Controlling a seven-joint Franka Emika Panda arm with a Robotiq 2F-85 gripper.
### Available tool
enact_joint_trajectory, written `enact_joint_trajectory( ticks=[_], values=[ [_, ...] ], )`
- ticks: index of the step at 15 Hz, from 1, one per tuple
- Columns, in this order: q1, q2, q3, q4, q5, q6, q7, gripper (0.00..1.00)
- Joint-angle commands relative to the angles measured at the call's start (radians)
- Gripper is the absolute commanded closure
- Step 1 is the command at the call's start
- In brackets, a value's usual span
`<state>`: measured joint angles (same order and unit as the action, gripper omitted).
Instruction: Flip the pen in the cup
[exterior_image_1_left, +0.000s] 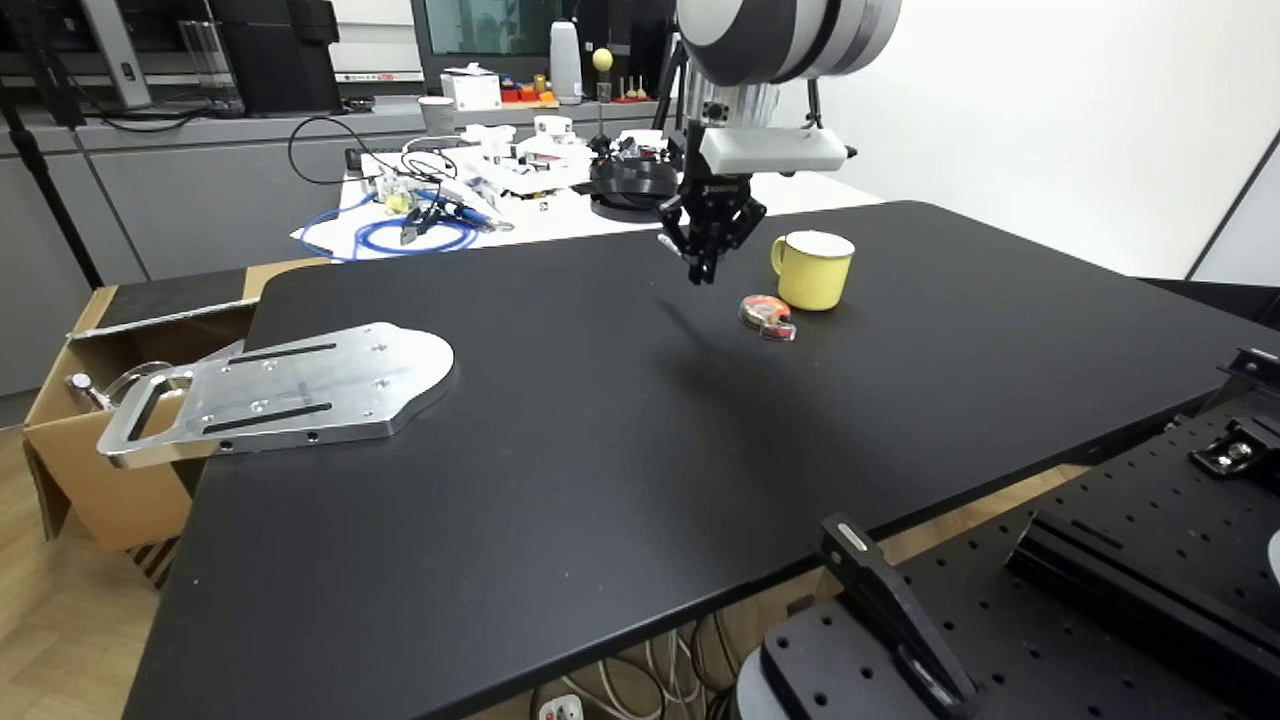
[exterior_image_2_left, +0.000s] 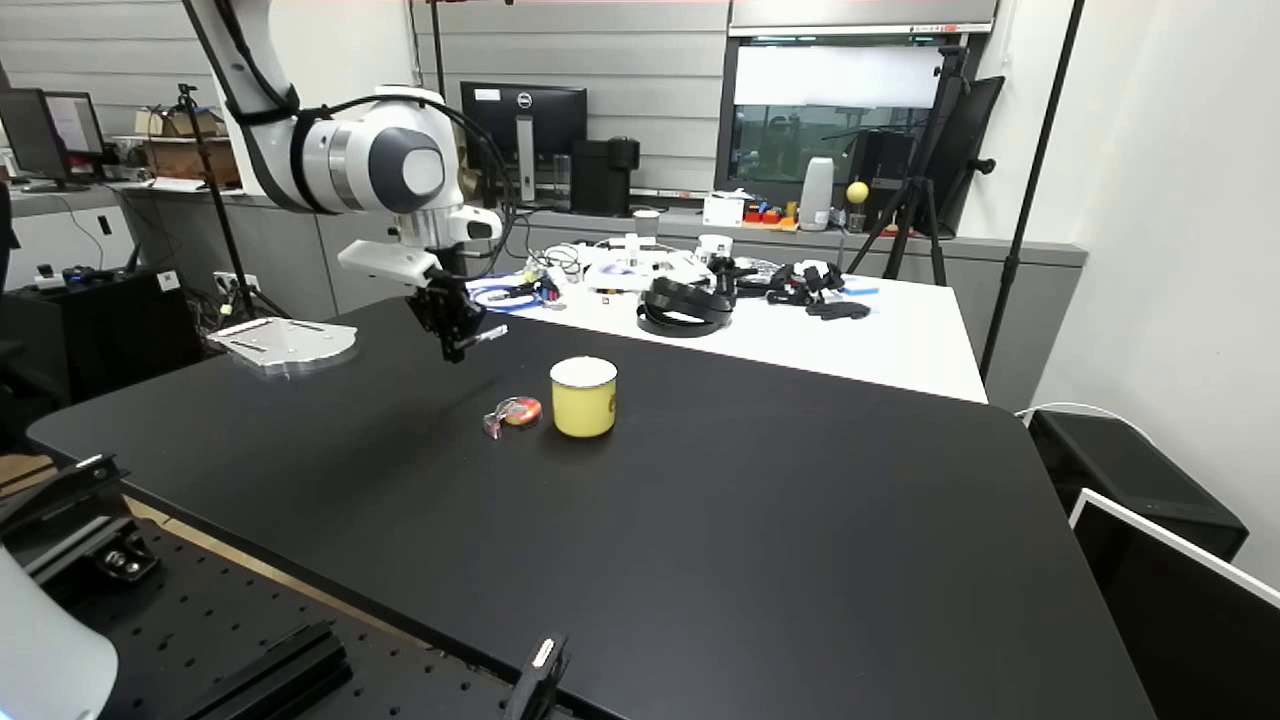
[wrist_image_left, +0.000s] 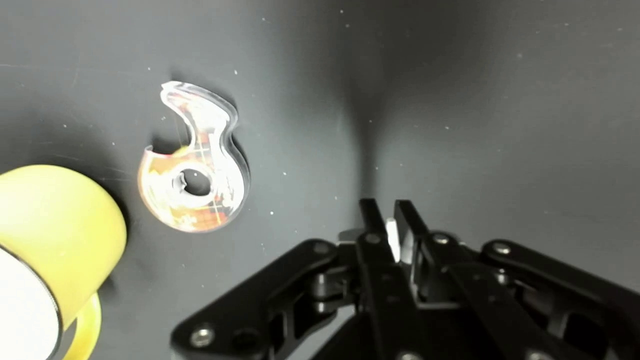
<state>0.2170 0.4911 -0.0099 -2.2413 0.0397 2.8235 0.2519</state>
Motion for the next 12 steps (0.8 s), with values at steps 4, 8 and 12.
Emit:
enact_joint_trajectory(
  ticks=[4,8,12],
  values=[
    [0.024,0.076,-0.052,-0.006,-0.012,0.046,0.04,0.97],
    [0.033,0.06,-0.062,-0.004,-0.005,-0.01,0.051,0.58],
    [0.032,-0.018,-0.069,-0.001,-0.023,-0.184,0.066,0.31]
  ],
)
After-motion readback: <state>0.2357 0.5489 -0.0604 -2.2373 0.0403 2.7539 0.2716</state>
